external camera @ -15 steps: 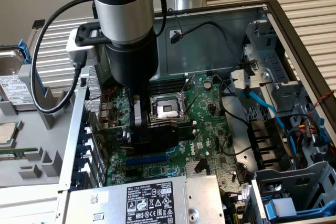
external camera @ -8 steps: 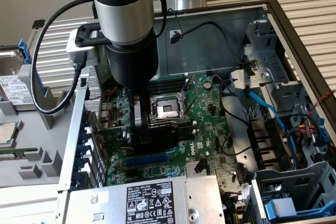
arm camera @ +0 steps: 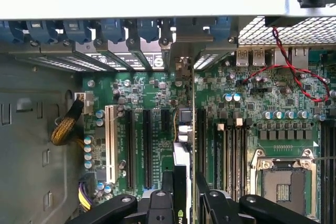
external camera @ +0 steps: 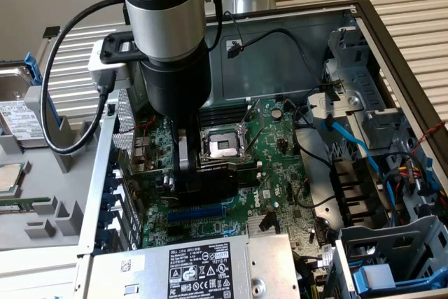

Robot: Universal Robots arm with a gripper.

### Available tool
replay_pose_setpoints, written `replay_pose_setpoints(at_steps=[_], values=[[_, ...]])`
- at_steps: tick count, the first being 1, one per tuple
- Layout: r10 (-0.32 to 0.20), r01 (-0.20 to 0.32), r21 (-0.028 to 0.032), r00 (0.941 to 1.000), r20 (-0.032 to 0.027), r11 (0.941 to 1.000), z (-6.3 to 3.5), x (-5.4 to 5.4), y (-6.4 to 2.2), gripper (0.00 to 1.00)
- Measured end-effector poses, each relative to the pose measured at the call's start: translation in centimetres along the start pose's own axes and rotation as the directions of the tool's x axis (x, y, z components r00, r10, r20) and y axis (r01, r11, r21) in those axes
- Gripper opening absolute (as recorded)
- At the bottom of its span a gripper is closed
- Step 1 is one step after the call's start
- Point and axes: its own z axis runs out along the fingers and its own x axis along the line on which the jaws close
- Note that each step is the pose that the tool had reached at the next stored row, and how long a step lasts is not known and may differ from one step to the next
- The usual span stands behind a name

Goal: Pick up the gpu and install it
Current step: 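Insert the gpu into the slot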

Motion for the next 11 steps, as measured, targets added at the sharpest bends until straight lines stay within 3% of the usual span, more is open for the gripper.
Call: replay_pose_setpoints(at_steps=[5,9,11], values=[[0.000,0.000,-0.0025,1.0000,0.0048,1.0000,0.01,0.10,-0.12,0.27],[0.001,-0.001,-0.0111,0.9999,0.0126,0.9999,0.04,0.15,-0.14,0.27],[0.001,-0.001,-0.0120,0.9999,0.0151,0.9999,0.05,0.18,-0.14,0.27]])
